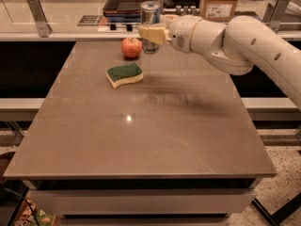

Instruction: Move redbull can near apple

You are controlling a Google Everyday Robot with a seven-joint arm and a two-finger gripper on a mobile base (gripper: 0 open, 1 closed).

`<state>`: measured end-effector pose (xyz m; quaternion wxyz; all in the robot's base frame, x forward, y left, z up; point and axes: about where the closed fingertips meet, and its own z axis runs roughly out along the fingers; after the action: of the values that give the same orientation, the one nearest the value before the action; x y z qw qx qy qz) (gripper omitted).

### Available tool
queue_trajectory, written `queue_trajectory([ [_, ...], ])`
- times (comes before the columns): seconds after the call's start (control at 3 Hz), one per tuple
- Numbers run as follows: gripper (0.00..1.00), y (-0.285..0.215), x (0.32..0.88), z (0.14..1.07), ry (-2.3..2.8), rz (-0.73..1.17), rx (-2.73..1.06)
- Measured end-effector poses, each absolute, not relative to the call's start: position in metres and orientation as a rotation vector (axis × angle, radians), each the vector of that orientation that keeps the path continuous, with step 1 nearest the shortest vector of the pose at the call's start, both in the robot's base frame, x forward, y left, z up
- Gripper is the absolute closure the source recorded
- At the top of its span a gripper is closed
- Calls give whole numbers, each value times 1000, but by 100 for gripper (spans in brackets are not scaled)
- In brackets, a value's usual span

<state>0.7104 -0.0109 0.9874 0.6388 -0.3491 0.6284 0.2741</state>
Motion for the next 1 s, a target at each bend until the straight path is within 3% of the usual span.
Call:
queue_trajectory([
  [1.0,100,-15,766,955,1465,554,-732],
])
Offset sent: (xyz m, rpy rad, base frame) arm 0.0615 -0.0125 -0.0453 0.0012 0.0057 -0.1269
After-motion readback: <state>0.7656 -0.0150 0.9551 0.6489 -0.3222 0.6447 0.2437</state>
